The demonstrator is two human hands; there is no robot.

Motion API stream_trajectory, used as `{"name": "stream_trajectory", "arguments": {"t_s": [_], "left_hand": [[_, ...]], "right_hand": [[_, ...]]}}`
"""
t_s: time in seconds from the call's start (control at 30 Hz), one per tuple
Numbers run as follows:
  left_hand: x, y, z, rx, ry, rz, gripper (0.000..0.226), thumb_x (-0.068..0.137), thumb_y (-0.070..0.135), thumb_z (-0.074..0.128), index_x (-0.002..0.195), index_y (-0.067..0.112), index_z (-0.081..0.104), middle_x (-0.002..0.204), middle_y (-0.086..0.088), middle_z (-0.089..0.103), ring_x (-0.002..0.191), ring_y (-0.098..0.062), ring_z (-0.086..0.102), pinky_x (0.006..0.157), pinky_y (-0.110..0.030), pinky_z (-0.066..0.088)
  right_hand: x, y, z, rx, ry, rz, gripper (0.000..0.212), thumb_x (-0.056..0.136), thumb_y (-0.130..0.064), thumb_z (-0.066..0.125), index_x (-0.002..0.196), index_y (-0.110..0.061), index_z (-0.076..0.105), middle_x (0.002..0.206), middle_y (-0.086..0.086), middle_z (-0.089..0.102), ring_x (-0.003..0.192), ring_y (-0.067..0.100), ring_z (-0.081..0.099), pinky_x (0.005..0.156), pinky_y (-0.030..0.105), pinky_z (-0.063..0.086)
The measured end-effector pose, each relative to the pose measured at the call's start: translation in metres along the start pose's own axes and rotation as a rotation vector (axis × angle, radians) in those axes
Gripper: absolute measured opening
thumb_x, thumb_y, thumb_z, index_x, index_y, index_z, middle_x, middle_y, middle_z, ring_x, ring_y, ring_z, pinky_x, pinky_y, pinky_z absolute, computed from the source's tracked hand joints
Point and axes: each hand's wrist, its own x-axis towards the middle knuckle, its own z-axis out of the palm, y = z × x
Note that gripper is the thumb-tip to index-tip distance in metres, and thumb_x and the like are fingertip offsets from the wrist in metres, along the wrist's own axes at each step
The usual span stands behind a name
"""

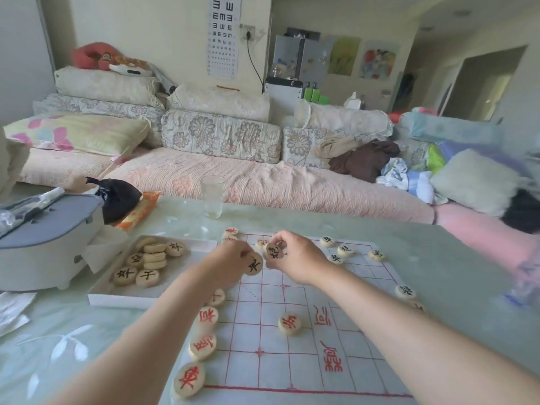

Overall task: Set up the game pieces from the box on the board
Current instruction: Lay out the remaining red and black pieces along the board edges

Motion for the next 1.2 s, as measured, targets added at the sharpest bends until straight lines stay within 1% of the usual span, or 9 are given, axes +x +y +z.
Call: {"name": "stream_trajectory", "arguments": {"t_s": [0.23, 0.33, 0.47, 0.67, 0.77, 0.87, 1.03, 1.13, 1.2], "left_hand": [[-0.018, 0.069, 0.031, -0.089, -0.07, 0.103, 0.022, 0.096, 0.022, 0.047, 0.113, 0.023, 0.061, 0.103, -0.004, 0.065, 0.086, -0.024, 0.064, 0.061, -0.03, 0.048], [-0.026, 0.088, 0.051, -0.137, -0.113, 0.112, 0.018, 0.094, 0.022, 0.049, 0.107, 0.025, 0.062, 0.099, 0.001, 0.064, 0.082, -0.02, 0.064, 0.062, -0.03, 0.052], [-0.033, 0.104, 0.074, -0.146, -0.198, 0.104, 0.016, 0.093, 0.026, 0.05, 0.102, 0.029, 0.063, 0.099, 0.008, 0.065, 0.068, -0.015, 0.059, 0.054, -0.025, 0.049], [-0.044, 0.123, 0.096, -0.127, -0.244, 0.106, 0.017, 0.093, 0.026, 0.051, 0.106, 0.029, 0.061, 0.105, 0.007, 0.064, 0.086, -0.015, 0.062, 0.066, -0.024, 0.051], [-0.046, 0.135, 0.102, -0.134, -0.263, 0.115, 0.021, 0.094, 0.021, 0.049, 0.111, 0.026, 0.061, 0.107, 0.005, 0.062, 0.076, -0.012, 0.057, 0.057, -0.021, 0.044], [-0.043, 0.142, 0.112, -0.197, -0.277, 0.088, 0.015, 0.093, 0.024, 0.054, 0.103, 0.025, 0.063, 0.098, 0.001, 0.067, 0.065, -0.016, 0.056, 0.052, -0.024, 0.046], [-0.034, 0.149, 0.124, -0.329, -0.265, 0.005, 0.012, 0.088, 0.02, 0.06, 0.099, 0.022, 0.065, 0.083, 0.0, 0.074, 0.084, -0.022, 0.071, 0.076, -0.039, 0.059], [-0.03, 0.152, 0.132, -0.426, -0.276, -0.026, 0.014, 0.089, 0.02, 0.062, 0.103, 0.02, 0.064, 0.085, 0.0, 0.075, 0.084, -0.018, 0.071, 0.078, -0.036, 0.06], [-0.03, 0.153, 0.136, -0.451, -0.282, -0.034, 0.014, 0.09, 0.021, 0.062, 0.104, 0.019, 0.063, 0.087, 0.0, 0.074, 0.082, -0.016, 0.072, 0.074, -0.029, 0.059]], "right_hand": [[-0.058, 0.066, -0.051, 0.105, 0.05, 0.126, 0.038, 0.083, -0.046, 0.074, 0.116, -0.03, 0.063, 0.099, -0.02, 0.058, 0.104, 0.01, 0.059, 0.089, 0.028, 0.047], [-0.084, 0.097, -0.061, 0.138, 0.047, 0.193, 0.038, 0.085, -0.048, 0.071, 0.119, -0.034, 0.061, 0.109, -0.018, 0.06, 0.104, 0.009, 0.061, 0.087, 0.028, 0.047], [-0.113, 0.13, -0.074, 0.092, 0.017, 0.247, 0.04, 0.071, -0.056, 0.072, 0.106, -0.039, 0.063, 0.111, -0.019, 0.063, 0.105, 0.004, 0.06, 0.087, 0.025, 0.048], [-0.144, 0.152, -0.094, -0.03, -0.038, 0.284, 0.031, 0.076, -0.045, 0.071, 0.103, -0.035, 0.059, 0.107, -0.019, 0.059, 0.103, 0.007, 0.057, 0.09, 0.031, 0.048], [-0.156, 0.159, -0.094, -0.075, -0.13, 0.281, 0.036, 0.064, -0.054, 0.07, 0.095, -0.037, 0.062, 0.104, -0.021, 0.063, 0.098, 0.006, 0.061, 0.087, 0.031, 0.052], [-0.165, 0.163, -0.093, -0.127, -0.194, 0.266, 0.035, 0.064, -0.04, 0.083, 0.094, -0.038, 0.065, 0.105, -0.022, 0.063, 0.095, 0.004, 0.059, 0.08, 0.024, 0.05], [-0.18, 0.169, -0.094, -0.169, -0.197, 0.251, 0.038, 0.065, -0.038, 0.086, 0.099, -0.037, 0.067, 0.101, -0.023, 0.061, 0.088, 0.001, 0.055, 0.065, 0.017, 0.039], [-0.186, 0.169, -0.095, -0.193, -0.202, 0.233, 0.032, 0.07, -0.04, 0.081, 0.099, -0.039, 0.068, 0.086, -0.023, 0.053, 0.075, -0.003, 0.048, 0.059, 0.018, 0.034], [-0.186, 0.169, -0.097, -0.222, -0.193, 0.203, 0.027, 0.074, -0.049, 0.076, 0.098, -0.039, 0.07, 0.094, -0.021, 0.054, 0.083, -0.001, 0.05, 0.066, 0.02, 0.039]]}}
